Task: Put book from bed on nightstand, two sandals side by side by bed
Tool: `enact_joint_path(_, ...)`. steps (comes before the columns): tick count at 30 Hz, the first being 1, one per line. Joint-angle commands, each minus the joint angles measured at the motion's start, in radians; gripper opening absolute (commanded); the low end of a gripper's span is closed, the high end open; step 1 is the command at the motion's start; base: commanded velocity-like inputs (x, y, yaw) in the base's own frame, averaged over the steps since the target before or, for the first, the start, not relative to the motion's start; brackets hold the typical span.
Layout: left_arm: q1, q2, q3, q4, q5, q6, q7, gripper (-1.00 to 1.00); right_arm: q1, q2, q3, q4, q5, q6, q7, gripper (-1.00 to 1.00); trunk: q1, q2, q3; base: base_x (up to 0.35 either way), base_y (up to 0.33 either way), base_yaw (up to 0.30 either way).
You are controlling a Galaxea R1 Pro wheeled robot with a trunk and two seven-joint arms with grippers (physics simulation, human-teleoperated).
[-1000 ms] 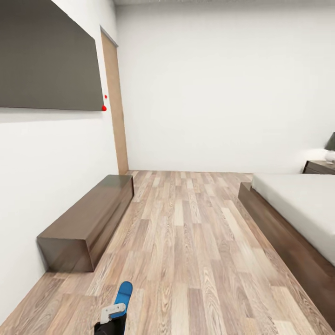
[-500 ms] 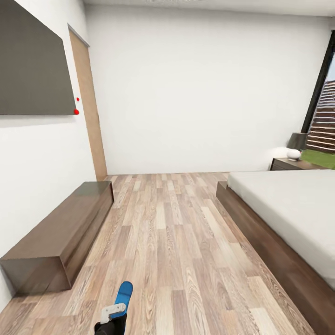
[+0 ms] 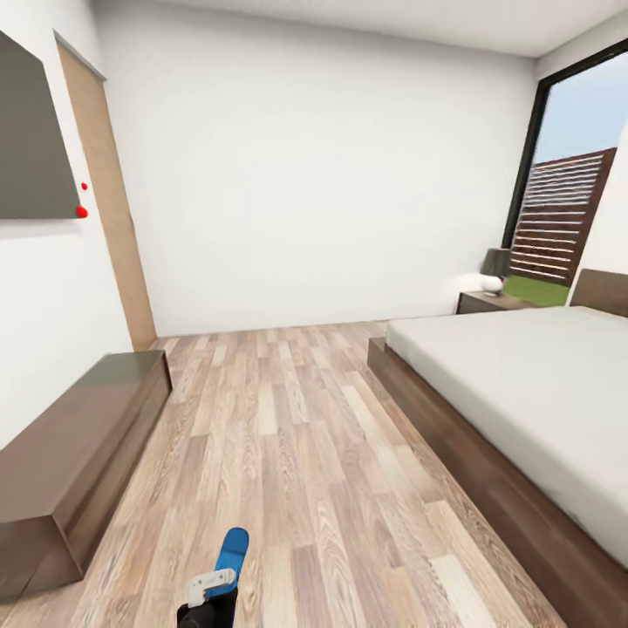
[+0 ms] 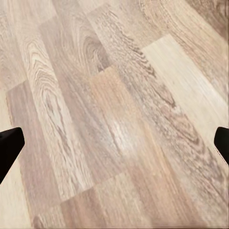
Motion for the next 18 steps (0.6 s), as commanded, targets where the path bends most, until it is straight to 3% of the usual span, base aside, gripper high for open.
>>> enact_joint_path(1, -0.001, 0.000, -0.008, 0.001, 0.010, -0.004, -0.001, -1.00, 0.000, 0.000, -0.002, 0.000, -0.008, 0.001, 0.006, 1.00, 0.000, 0.000, 0.000, 0.000, 0.000, -0.300)
enact_joint_path(18, -0.001, 0.001, -0.008, 0.001, 0.011, -0.005, -0.001, -1.00, 0.000, 0.000, -0.002, 0.000, -0.006, 0.001, 0.005, 1.00, 0.000, 0.000, 0.008, 0.000, 0.000, -0.300)
